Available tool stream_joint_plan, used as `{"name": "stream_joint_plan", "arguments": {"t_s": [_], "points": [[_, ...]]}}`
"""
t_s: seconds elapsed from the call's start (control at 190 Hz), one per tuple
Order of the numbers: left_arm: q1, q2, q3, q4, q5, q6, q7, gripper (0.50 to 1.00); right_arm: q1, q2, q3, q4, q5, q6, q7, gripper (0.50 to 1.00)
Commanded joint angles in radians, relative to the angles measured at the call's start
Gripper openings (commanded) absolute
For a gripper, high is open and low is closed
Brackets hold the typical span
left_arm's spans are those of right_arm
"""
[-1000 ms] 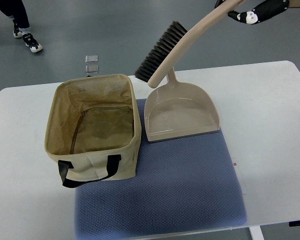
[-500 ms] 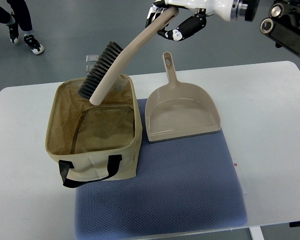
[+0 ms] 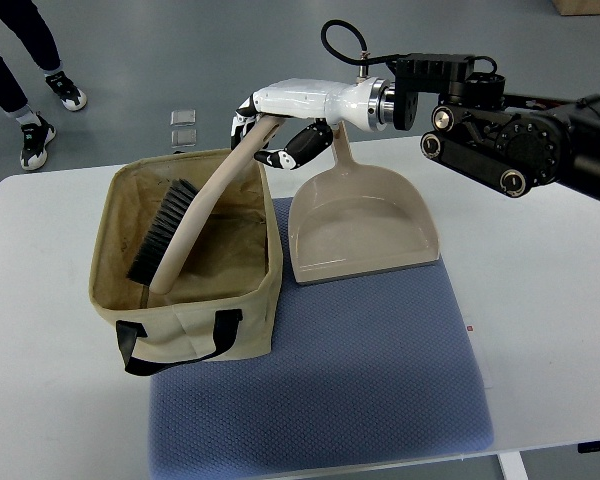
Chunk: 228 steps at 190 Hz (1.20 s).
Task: Put pink broom in yellow bag with right hand
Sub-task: 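Swing the brush over the fabric bag and lower it inside, then open the right hand, release the brush, and raise the hand away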
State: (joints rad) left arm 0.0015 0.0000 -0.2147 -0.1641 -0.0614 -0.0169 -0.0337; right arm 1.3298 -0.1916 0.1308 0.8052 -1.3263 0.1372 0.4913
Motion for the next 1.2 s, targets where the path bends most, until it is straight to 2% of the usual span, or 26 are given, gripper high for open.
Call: {"name": "stream_joint_plan", "arguments": {"t_s": [0.0,0.016,0.021,0.026,0.032,0.037,0.042,0.047,0.063,0.095,0.3,0.526,0.721,1.026,1.194], "points": [[0.0,0.0,0.0,0.0,0.0,0.0,0.0,1.0,-0.009,0.004,0.001,0.002,-0.005,-0.007,0.003,0.602],[0.0,0.0,0.0,0.0,0.0,0.0,0.0,1.0,-0.011,0.004,0.001,0.002,-0.005,-0.01,0.003,0.617],[0.0,0.0,0.0,0.0,0.0,0.0,0.0,1.0,-0.012,0.006,0.001,0.002,-0.005,-0.013,0.003,0.639],[0.0,0.0,0.0,0.0,0.0,0.0,0.0,1.0,-0.012,0.006,0.001,0.002,-0.005,-0.013,0.003,0.639],[0.0,0.0,0.0,0.0,0.0,0.0,0.0,1.0,-0.014,0.006,0.001,0.002,-0.004,-0.016,0.003,0.668],[0.0,0.0,0.0,0.0,0.0,0.0,0.0,1.0,-0.014,0.006,0.001,0.002,-0.004,-0.016,0.003,0.668],[0.0,0.0,0.0,0.0,0.0,0.0,0.0,1.0,-0.015,0.004,0.001,0.002,-0.005,-0.021,0.003,0.692],[0.0,0.0,0.0,0.0,0.0,0.0,0.0,1.0,-0.015,0.004,0.001,0.002,-0.005,-0.021,0.003,0.693],[0.0,0.0,0.0,0.0,0.0,0.0,0.0,1.0,-0.018,0.004,0.001,0.002,-0.004,-0.028,0.003,0.735],[0.0,0.0,0.0,0.0,0.0,0.0,0.0,1.0,-0.023,0.004,0.001,0.002,-0.004,-0.038,0.003,0.778],[0.0,0.0,0.0,0.0,0.0,0.0,0.0,1.0,-0.026,-0.005,0.004,0.006,0.007,-0.042,0.01,0.848],[0.0,0.0,0.0,0.0,0.0,0.0,0.0,1.0,-0.035,-0.028,0.075,0.011,0.019,-0.042,0.02,0.856],[0.0,0.0,0.0,0.0,0.0,0.0,0.0,1.0,-0.181,-0.063,0.279,0.011,0.088,-0.038,0.021,0.858],[0.0,0.0,0.0,0.001,0.0,0.0,0.0,1.0,-0.485,-0.061,0.678,-0.035,0.464,-0.041,0.021,0.858],[0.0,0.0,0.0,0.0,0.0,0.0,0.0,1.0,-0.59,-0.052,0.73,-0.072,0.726,-0.042,0.021,0.86]]}}
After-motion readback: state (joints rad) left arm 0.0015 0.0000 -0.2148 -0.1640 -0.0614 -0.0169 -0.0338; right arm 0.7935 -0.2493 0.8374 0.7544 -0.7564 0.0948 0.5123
